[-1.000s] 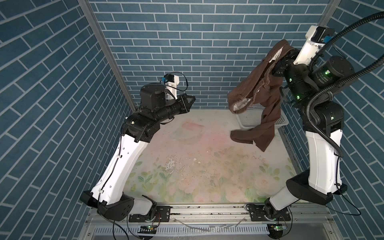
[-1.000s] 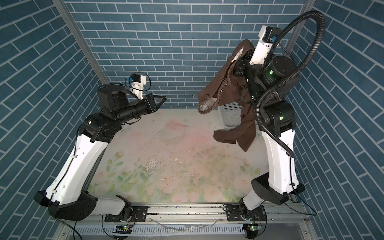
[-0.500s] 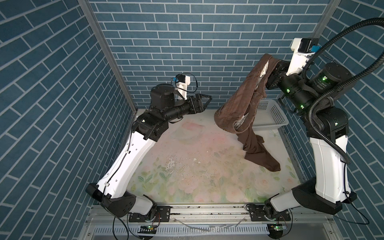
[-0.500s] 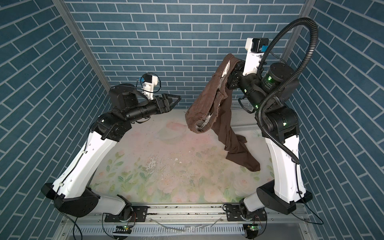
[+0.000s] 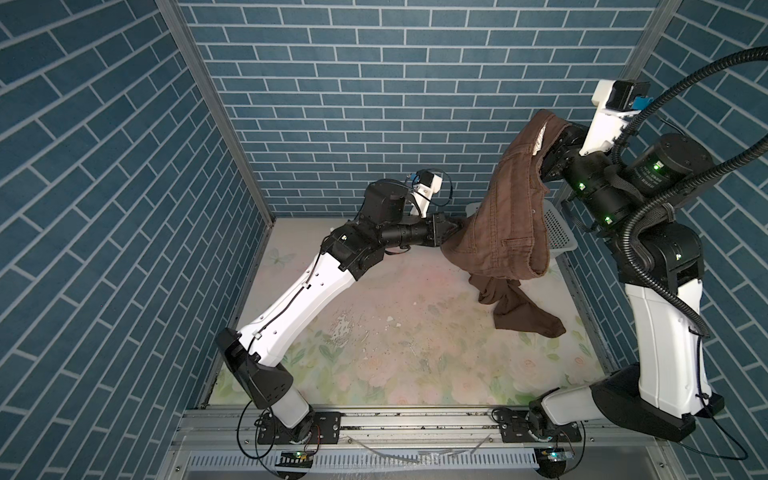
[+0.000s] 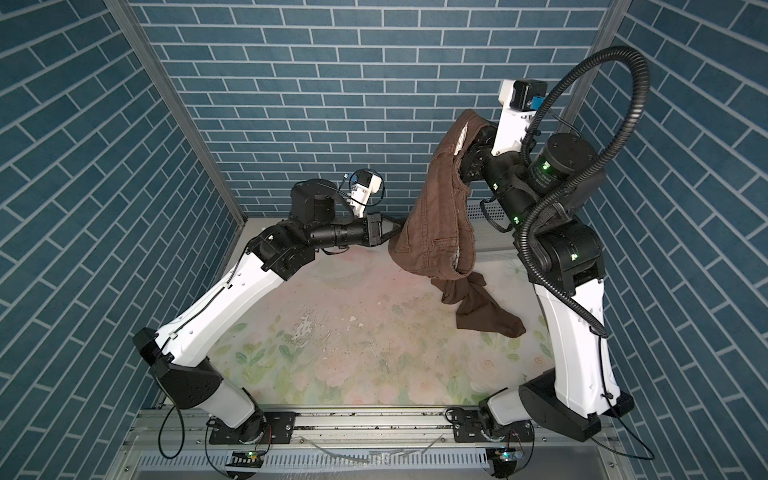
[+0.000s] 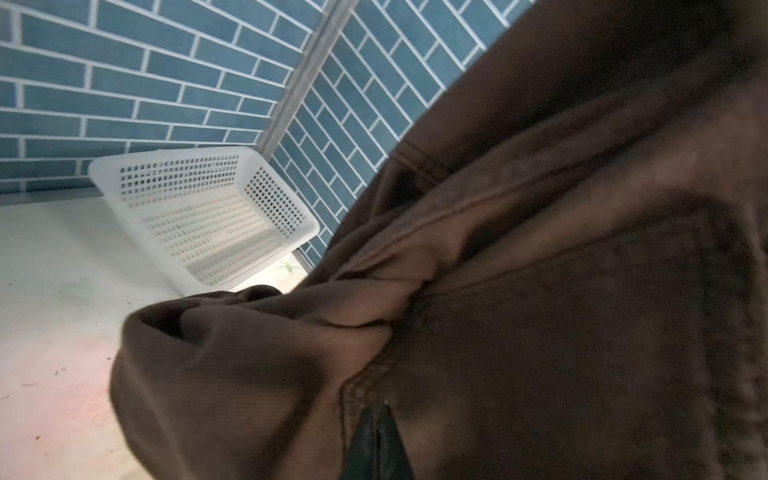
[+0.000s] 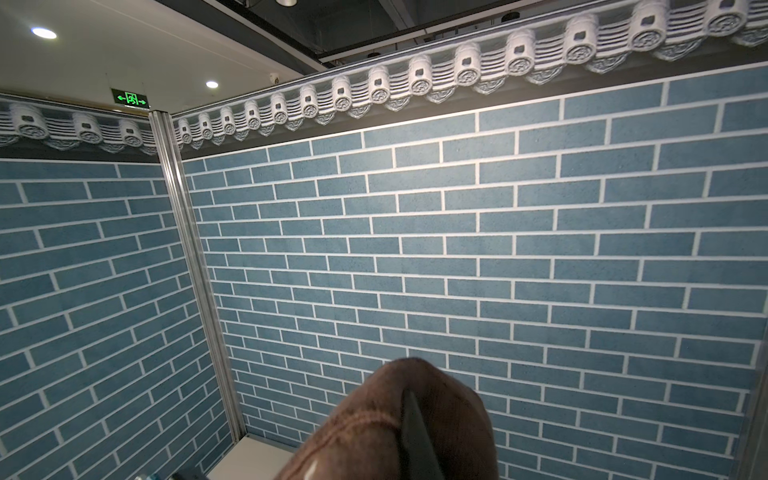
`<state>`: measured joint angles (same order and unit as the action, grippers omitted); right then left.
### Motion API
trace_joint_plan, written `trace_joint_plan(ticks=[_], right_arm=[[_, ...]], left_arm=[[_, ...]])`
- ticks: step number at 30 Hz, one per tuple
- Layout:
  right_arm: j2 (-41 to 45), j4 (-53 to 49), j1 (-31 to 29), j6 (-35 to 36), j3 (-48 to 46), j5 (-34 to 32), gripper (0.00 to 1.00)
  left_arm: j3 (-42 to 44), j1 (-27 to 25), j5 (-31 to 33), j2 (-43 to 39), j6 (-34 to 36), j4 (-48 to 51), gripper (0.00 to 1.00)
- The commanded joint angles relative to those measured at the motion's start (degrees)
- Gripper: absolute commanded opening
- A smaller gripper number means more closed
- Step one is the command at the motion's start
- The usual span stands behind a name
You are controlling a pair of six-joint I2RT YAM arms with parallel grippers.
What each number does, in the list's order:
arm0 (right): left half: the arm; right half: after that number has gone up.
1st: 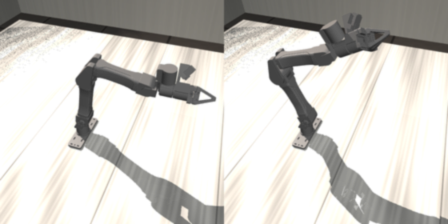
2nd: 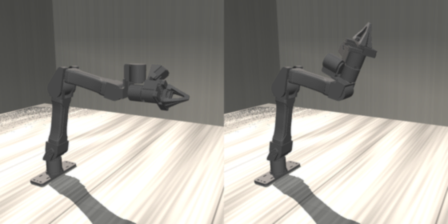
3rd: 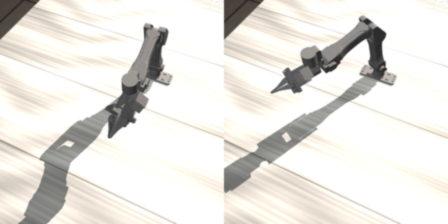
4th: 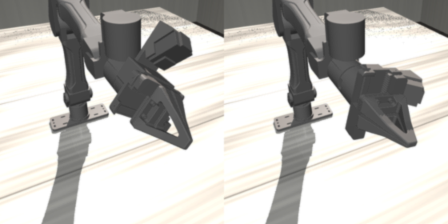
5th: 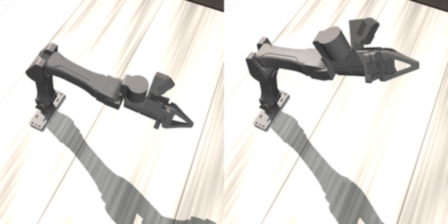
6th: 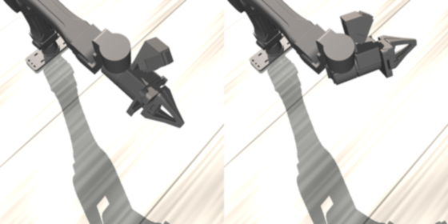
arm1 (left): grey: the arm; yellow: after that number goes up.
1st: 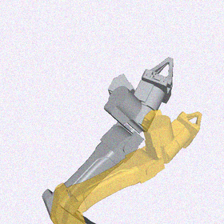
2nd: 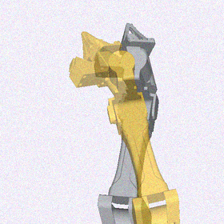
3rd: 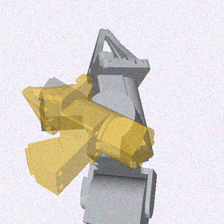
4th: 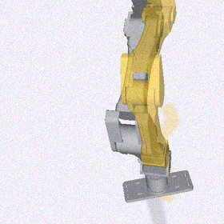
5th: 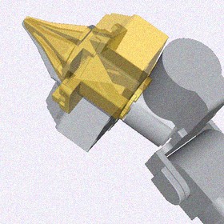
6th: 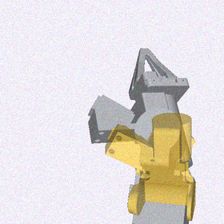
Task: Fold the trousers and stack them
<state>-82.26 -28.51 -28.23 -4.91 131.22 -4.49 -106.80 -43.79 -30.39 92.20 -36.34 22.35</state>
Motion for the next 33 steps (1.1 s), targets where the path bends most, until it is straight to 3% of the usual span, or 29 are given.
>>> trace_joint_plan(ticks=[1,4,9,13,16,18,19,21,24,27,33], right_arm=[[1.0,6.3,-0.2,2.5,-1.6,-1.6,0.00],[-0.1,4.6,-0.3,-0.3,-5.9,4.3,0.00],[-0.2,9.8,-3.4,-6.2,-22.2,16.7,0.00],[-3.3,15.4,-12.4,-5.4,-34.3,17.3,0.00],[-12.3,16.0,-18.0,-8.1,-34.2,22.0,0.00],[-20.6,9.7,-21.0,-9.2,-27.3,26.4,0.37],[-24.8,5.1,-22.1,-9.4,-22.6,27.7,0.50],[-29.7,1.0,-23.7,-9.5,-17.6,28.1,0.63],[-29.7,1.8,-24.1,-8.8,-18.9,26.4,0.73],[-25.8,2.7,-23.4,-6.3,-23.8,19.5,0.78],[-16.6,2.0,-17.9,-5.7,-39.0,11.5,0.79]], left_arm=[[1.1,-0.9,-1.0,-2.7,0.3,-1.5,0.00],[3.9,-0.9,8.6,-9.2,4.7,3.8,0.08],[12.9,0.0,28.2,-23.4,6.4,10.0,0.18],[20.8,0.5,39.3,-32.8,6.5,12.8,0.50],[24.0,0.7,44.5,-35.8,5.5,16.4,0.70],[25.5,0.9,46.8,-36.8,5.0,18.0,0.76],[26.2,1.1,47.6,-37.4,4.7,18.5,0.78],[27.7,1.3,49.1,-38.7,4.7,19.2,0.80],[29.8,1.8,52.7,-40.5,4.3,21.4,0.83],[32.4,3.3,55.4,-41.8,3.3,23.6,0.85],[40.3,13.2,47.1,-41.7,0.2,21.6,0.87]])
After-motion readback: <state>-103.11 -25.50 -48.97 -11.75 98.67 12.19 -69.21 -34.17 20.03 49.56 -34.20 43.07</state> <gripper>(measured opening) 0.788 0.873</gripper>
